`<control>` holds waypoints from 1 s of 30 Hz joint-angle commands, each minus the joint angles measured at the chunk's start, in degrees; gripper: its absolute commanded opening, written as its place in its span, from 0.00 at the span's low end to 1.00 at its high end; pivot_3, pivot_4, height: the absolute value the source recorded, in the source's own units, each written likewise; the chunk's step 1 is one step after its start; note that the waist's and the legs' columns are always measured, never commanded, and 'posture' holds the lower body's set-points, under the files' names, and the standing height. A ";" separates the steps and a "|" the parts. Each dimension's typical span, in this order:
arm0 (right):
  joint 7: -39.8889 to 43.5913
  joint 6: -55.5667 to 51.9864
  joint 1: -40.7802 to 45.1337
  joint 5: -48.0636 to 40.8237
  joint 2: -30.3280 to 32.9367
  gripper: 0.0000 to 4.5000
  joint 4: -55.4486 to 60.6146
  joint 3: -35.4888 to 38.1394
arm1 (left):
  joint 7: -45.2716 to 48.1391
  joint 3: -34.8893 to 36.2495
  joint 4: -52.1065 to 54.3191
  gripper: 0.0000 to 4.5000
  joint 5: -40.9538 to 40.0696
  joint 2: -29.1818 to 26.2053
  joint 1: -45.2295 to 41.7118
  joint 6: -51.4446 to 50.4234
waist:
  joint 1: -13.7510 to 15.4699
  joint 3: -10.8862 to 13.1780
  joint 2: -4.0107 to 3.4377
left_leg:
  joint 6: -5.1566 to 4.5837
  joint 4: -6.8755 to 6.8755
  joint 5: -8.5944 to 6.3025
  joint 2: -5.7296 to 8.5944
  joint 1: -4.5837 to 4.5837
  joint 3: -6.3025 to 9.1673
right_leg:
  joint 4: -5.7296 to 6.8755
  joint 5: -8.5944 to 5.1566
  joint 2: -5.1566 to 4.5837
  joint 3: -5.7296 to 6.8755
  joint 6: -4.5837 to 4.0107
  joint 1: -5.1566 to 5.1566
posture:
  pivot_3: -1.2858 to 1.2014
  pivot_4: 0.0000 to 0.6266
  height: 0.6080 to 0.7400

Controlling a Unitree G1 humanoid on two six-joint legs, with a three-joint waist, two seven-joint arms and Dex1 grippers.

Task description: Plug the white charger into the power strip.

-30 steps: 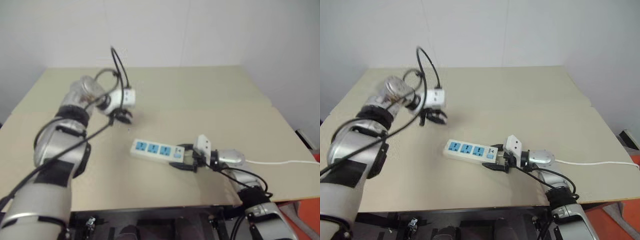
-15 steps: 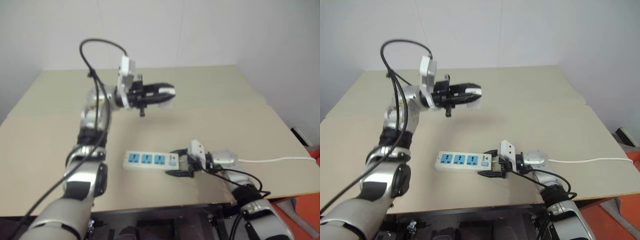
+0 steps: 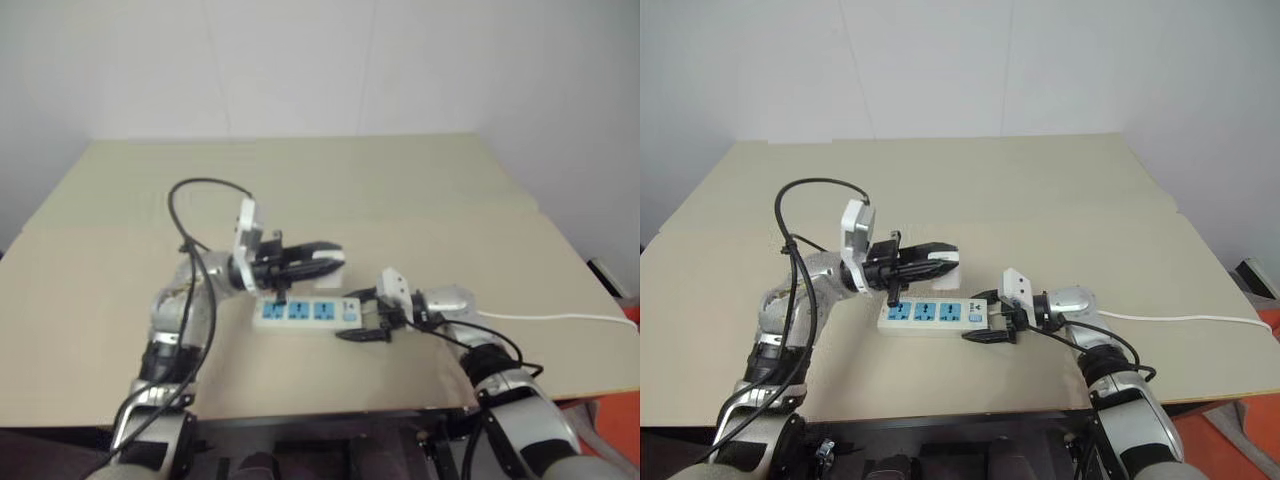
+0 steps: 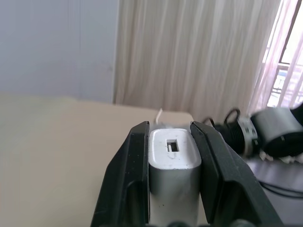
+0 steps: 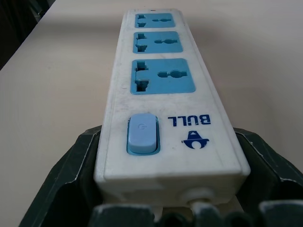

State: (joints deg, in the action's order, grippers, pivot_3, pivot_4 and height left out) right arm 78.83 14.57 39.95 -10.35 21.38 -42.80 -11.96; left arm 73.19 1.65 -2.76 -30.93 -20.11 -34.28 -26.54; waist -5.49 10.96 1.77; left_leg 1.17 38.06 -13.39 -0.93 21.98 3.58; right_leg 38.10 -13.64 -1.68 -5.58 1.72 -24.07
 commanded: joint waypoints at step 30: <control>-0.09 -2.12 -1.83 1.44 0.77 0.76 3.36 -0.13 | 1.36 -6.13 -17.48 0.23 7.82 2.79 1.23 19.74 | 0.40 -0.03 0.00 | 0.00 -0.01 0.00 0.04 0.00 -0.02 | -0.05 0.01 -0.03 0.01 -0.01 0.03 | 0.52 0.24 1.00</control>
State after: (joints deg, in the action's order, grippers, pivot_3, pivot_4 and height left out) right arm 78.47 13.22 39.05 -10.01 21.69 -40.59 -11.71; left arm 74.06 -3.99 -19.12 -24.40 -16.84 -32.40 -8.24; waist -5.09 10.93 1.77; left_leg 1.17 38.06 -13.39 -0.89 21.98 3.56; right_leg 38.05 -13.63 -1.71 -5.56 1.71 -24.04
